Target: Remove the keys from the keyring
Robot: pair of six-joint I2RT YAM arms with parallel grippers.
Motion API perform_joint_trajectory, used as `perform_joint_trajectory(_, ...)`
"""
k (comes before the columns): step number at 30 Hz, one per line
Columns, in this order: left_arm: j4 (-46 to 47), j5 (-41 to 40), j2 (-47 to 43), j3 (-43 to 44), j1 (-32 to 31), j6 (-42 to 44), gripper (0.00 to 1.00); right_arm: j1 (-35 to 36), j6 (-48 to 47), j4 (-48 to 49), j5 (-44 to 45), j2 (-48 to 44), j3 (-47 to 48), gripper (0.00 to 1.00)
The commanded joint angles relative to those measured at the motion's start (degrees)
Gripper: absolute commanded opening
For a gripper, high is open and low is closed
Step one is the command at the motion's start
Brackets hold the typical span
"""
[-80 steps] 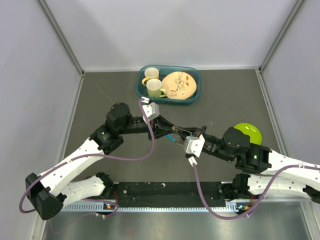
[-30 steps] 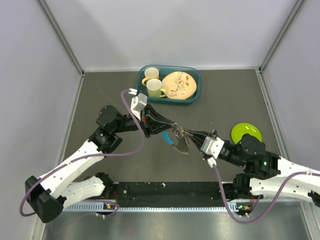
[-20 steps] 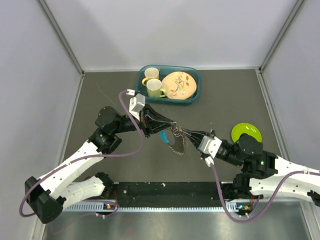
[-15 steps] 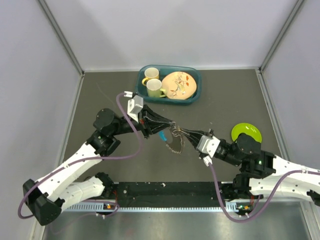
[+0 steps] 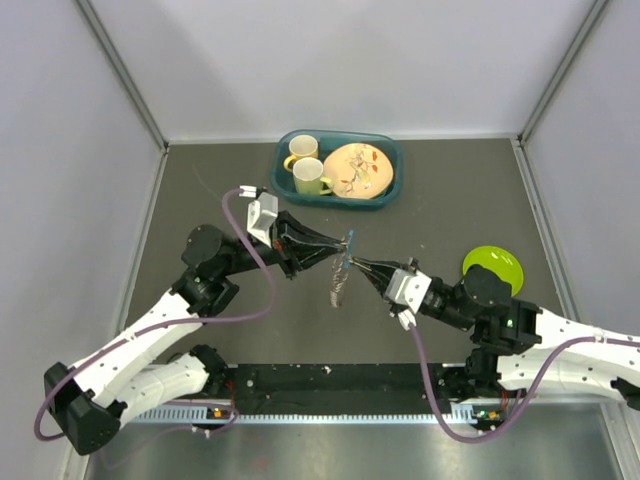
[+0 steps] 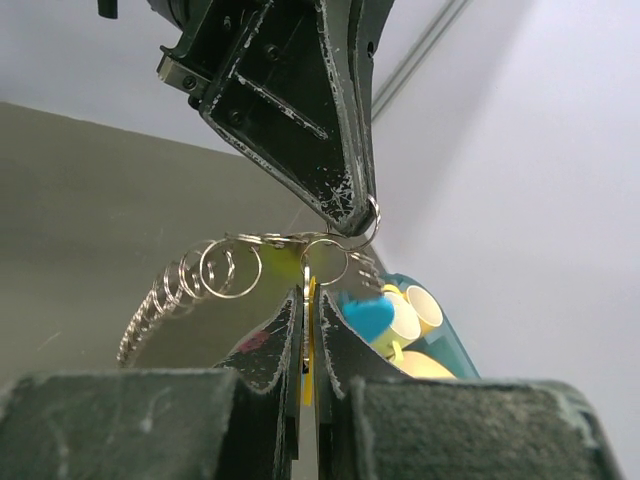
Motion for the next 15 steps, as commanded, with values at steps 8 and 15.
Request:
perform_joint_trajectory(8, 5.92, -7.41, -2.50, -0.89, 0.21, 0.78, 0.00, 0.40, 2.22, 1.54, -2.28, -1.00, -1.69, 0.00)
perform_joint_trajectory(15, 2.74, -13.48, -3.65, -1.24, 0.30, 4.22, 0.00, 0.49, 2.40, 1.01, -2.46, -1.71, -2.31, 0.00)
